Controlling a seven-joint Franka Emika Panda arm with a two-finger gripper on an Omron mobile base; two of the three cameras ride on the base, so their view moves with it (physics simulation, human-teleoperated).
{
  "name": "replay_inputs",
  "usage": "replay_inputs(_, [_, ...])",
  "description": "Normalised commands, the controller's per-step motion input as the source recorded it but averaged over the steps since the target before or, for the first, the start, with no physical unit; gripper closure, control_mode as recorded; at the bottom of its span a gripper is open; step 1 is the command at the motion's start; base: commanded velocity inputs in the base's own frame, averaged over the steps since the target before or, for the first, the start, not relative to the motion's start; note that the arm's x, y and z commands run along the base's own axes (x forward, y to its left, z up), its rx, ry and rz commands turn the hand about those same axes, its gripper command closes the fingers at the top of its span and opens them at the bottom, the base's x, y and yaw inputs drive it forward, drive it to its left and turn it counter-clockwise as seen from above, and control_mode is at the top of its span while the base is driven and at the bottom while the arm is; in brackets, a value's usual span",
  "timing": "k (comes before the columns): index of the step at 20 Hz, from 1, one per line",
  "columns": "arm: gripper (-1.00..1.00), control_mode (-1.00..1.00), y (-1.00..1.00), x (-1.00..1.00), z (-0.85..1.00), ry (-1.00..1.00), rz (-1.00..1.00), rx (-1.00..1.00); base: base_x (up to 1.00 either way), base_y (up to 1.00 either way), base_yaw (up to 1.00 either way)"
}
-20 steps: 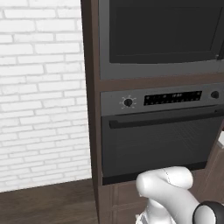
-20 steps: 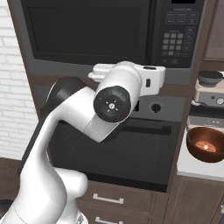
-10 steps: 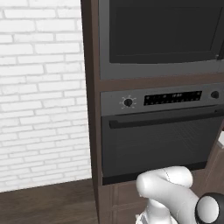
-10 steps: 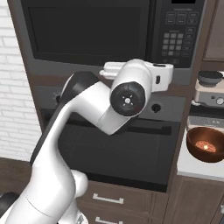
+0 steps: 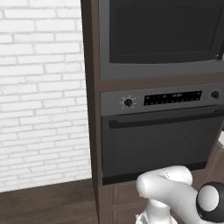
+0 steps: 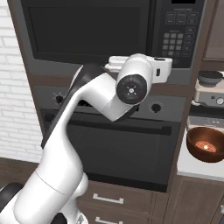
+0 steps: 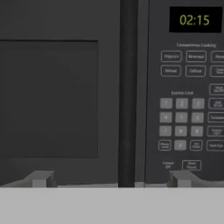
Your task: Open the microwave, place the bowl with waffle inside the microwave, then close the microwave door and turn it on.
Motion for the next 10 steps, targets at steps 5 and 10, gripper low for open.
replay_inputs(5, [-1.00,-1.00,-0.10,0.41,0.00,0.01,0.00,0.00,0.00,0.00,0.00])
replay_inputs(10, [-1.00,-1.00,-0.15,0.45,0.00,0.00,0.00,0.00,0.00,0.00,0.00])
